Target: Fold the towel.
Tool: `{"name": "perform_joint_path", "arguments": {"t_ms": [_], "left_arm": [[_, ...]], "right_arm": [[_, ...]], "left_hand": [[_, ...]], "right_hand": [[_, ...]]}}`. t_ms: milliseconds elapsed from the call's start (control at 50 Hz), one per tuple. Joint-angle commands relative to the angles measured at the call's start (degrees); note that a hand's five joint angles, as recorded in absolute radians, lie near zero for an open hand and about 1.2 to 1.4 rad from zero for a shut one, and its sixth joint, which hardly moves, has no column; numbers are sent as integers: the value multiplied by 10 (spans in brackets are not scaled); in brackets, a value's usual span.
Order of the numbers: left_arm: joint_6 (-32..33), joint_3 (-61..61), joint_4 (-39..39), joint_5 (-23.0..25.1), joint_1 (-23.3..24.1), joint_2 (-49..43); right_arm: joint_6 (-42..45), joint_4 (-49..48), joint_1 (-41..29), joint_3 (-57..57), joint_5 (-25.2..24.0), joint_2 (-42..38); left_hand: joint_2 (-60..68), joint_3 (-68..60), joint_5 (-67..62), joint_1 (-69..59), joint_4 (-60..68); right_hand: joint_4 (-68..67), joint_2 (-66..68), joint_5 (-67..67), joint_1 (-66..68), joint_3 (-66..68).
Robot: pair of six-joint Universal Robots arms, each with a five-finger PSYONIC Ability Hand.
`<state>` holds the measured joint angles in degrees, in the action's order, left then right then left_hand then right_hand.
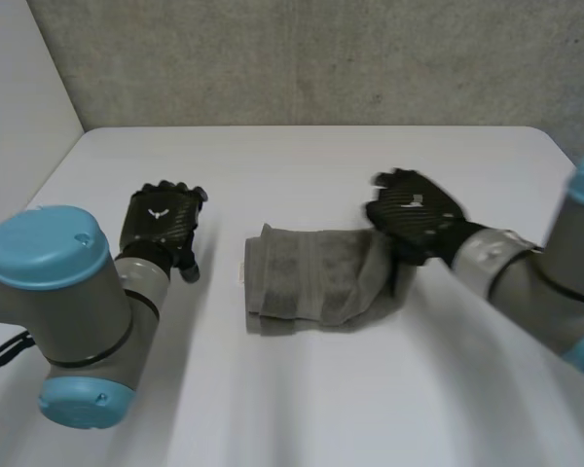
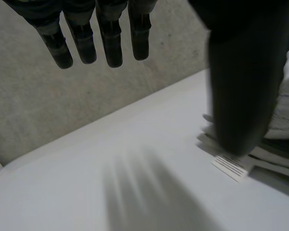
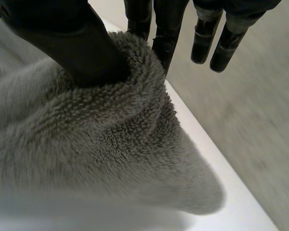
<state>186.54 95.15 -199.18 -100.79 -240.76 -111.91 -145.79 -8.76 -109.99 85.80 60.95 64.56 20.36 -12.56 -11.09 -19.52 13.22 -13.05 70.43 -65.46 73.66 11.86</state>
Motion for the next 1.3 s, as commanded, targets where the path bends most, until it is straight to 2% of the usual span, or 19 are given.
{"name": "perform_joint_path", "arguments": {"t_ms": [20,140,260,280,300,320,340,380,480,520,540,600,680,740,800,920,1060,1180,1300], "left_arm": [[-2,1,0,0,-23,16],[-13,9,-3,-1,-44,29],[-38,10,-6,0,-51,33],[-38,10,-6,0,-51,33],[-41,10,-6,0,-52,33],[-42,10,-6,1,-52,33],[-42,10,-6,1,-52,33],[-42,10,-5,1,-52,32],[-41,-1,-6,1,-49,31],[-42,-7,-7,2,-48,30],[-43,-16,-8,6,-45,27],[-50,-25,-10,15,-42,24],[-96,-50,-23,65,-34,18],[-136,-73,-28,110,-33,1],[-160,-98,-28,153,-31,-17],[-171,-140,-24,188,0,-61],[-167,-163,-2,186,35,-121],[-164,-161,9,183,37,-146],[-152,-146,20,182,31,-148]], "right_arm": [[10,26,-138,-112,1,-88],[33,44,-204,-212,8,-176],[32,59,-224,-268,17,-247],[35,70,-226,-276,25,-261],[35,81,-230,-280,36,-265],[35,81,-230,-280,37,-265],[28,90,-227,-279,49,-262],[22,93,-225,-274,63,-254],[-42,96,-207,-232,83,-166],[-123,90,-177,-178,79,-101],[-123,90,-177,-178,79,-101],[-208,90,-148,-128,83,-45],[-315,91,-109,-64,82,25],[-365,91,-77,-31,79,43],[-399,90,-48,-13,76,45],[-415,88,-19,-3,77,41],[-414,52,9,-39,80,-21],[-417,60,4,-116,87,-115],[-425,70,4,-159,87,-165]], "left_hand": [[1,26,6,-10,-32],[1,26,6,-10,-32],[8,26,-1,-16,-32],[8,26,-1,-16,-32],[6,26,1,-15,-32],[3,26,4,-11,-32],[3,26,4,-11,-32],[1,26,6,-10,-32],[-2,26,10,-6,-32],[-4,26,11,-4,-32],[-6,26,13,-3,-32],[-7,26,15,-1,-32],[-4,26,11,-4,-32],[-1,26,8,-8,-32],[1,26,6,-9,-32],[8,26,-1,-16,-32],[23,26,-16,-31,-32],[23,26,-16,-31,-32],[23,26,-16,-31,-32]], "right_hand": [[31,63,-12,30,-19],[31,63,-12,30,-19],[31,54,-4,22,-19],[31,-19,69,-51,-19],[31,-230,280,-262,-19],[31,-232,282,-264,-19],[31,-568,618,-600,-19],[31,-604,655,-637,-19],[31,-604,655,-637,-19],[31,-604,655,-637,-19],[31,-604,655,-637,-19],[31,-604,655,-637,-19],[31,-604,655,-637,-19],[31,-604,655,-637,-19],[31,-604,655,-637,-19],[31,-604,655,-637,-19],[31,-604,655,-637,-19],[31,-604,655,-637,-19],[31,-604,655,-637,-19]]}}
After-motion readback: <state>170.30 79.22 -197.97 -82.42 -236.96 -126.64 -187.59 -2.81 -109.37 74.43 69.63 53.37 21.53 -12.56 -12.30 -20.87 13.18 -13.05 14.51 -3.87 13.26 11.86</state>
